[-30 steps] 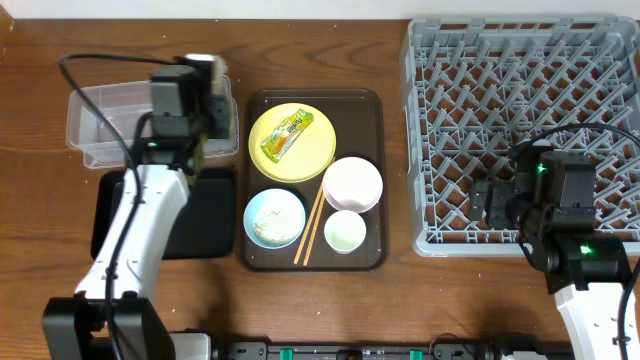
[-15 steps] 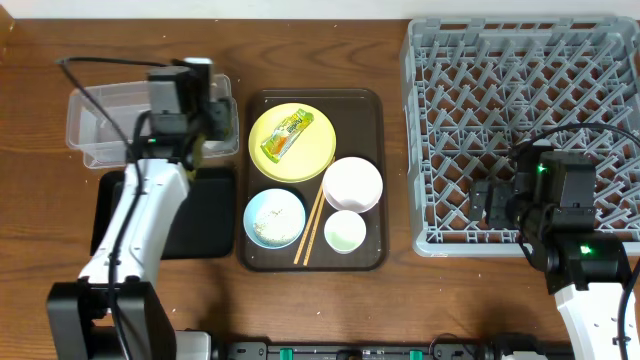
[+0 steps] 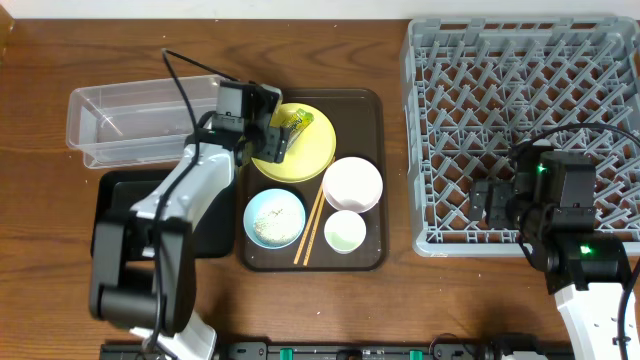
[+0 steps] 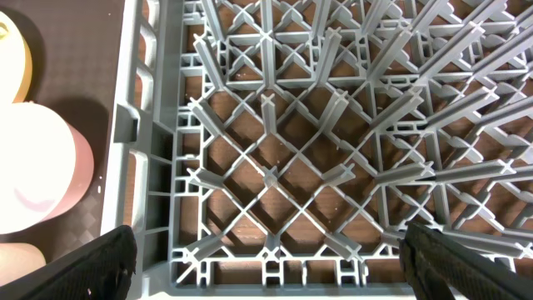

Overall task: Sort waste into correct bins and load items into the dishwasher rack
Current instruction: 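Grasp the green snack wrapper on the yellow plate with the left gripper, then carry the wrapper to the clear bin and release it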

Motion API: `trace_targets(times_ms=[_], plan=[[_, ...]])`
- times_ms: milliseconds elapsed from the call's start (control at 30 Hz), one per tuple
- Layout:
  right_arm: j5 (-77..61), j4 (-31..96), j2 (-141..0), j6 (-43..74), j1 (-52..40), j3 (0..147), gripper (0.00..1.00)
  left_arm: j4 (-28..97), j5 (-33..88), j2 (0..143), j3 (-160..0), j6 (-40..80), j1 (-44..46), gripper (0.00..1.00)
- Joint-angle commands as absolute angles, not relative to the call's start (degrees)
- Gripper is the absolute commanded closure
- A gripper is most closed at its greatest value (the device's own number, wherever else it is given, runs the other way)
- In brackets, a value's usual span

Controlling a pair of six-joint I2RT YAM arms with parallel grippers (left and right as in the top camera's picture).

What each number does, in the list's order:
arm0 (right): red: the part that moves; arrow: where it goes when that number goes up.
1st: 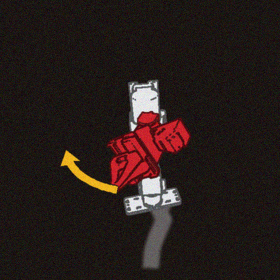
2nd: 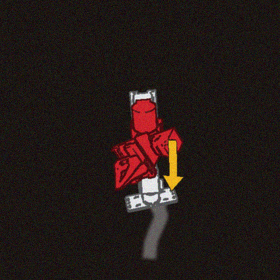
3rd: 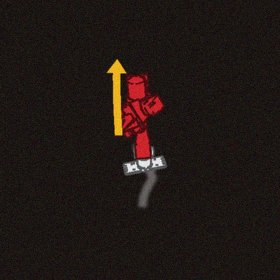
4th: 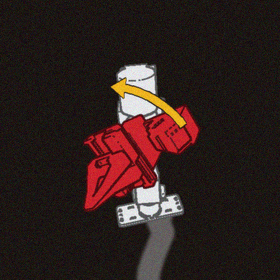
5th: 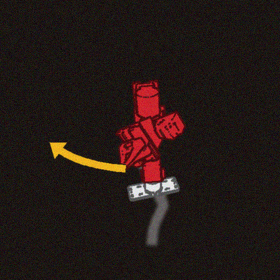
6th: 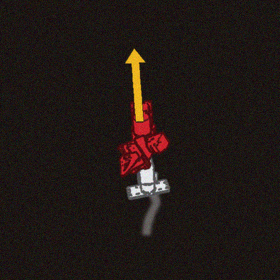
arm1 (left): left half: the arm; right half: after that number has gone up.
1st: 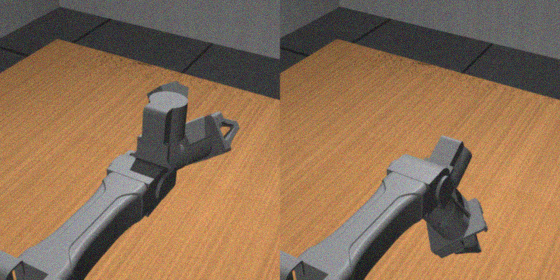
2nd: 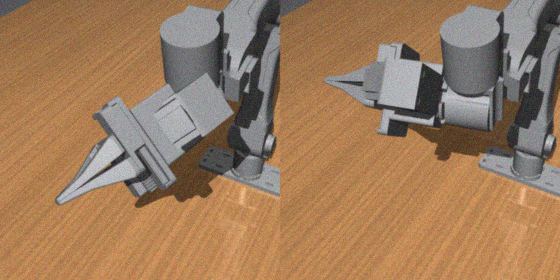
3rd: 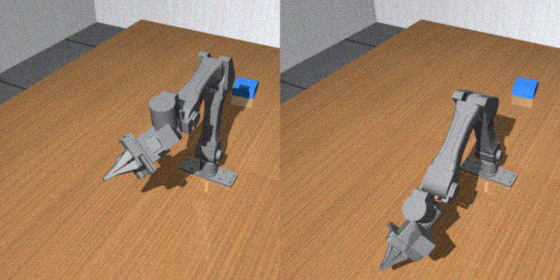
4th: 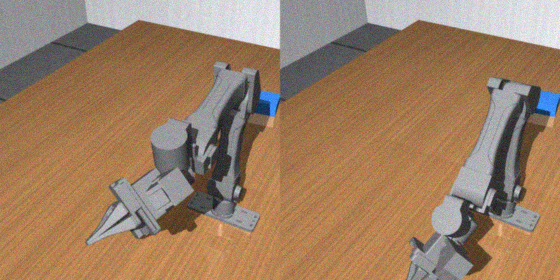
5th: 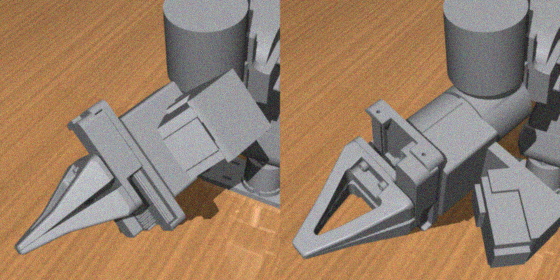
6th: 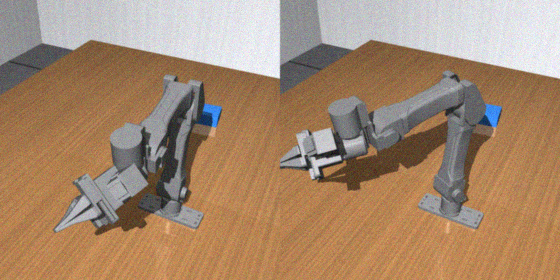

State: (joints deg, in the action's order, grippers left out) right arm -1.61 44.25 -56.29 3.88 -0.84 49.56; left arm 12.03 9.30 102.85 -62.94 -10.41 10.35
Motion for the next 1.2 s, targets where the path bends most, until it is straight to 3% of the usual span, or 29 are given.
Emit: trace_targets(times_ms=[0,367,433,500,667,733,967,1167], plan=[[-1.96,44.16,-56.16,4.21,-0.38,50.78,0.01,11.40,9.91,104.84,-63.66,-11.14,10.48,0.21],[-1.93,44.21,-56.16,4.21,-0.38,50.78,0.01,11.42,10.09,110.19,-63.66,-11.11,12.69,0.21],[-1.93,44.23,-56.16,4.21,-0.38,50.78,0.01,11.46,10.07,110.98,-63.66,-11.11,13.19,0.26],[-1.93,44.23,-56.16,4.21,-0.38,50.78,0.01,11.53,10.07,111.22,-63.66,-11.11,13.39,0.36],[-1.93,44.36,-56.16,4.21,-0.38,50.78,0.01,11.66,9.41,110.13,-63.66,-11.11,13.30,0.75],[-1.91,44.36,-56.16,4.19,-0.38,50.78,0.01,11.77,9.39,108.79,-63.66,-11.07,13.23,0.86],[-1.93,44.47,-56.16,4.21,-0.38,50.78,0.01,12.80,9.30,97.32,-63.66,-9.98,11.92,0.88],[-1.56,44.40,-56.16,4.21,-0.38,50.78,0.01,12.75,1.65,88.23,-63.66,-6.74,5.74,0.88]])
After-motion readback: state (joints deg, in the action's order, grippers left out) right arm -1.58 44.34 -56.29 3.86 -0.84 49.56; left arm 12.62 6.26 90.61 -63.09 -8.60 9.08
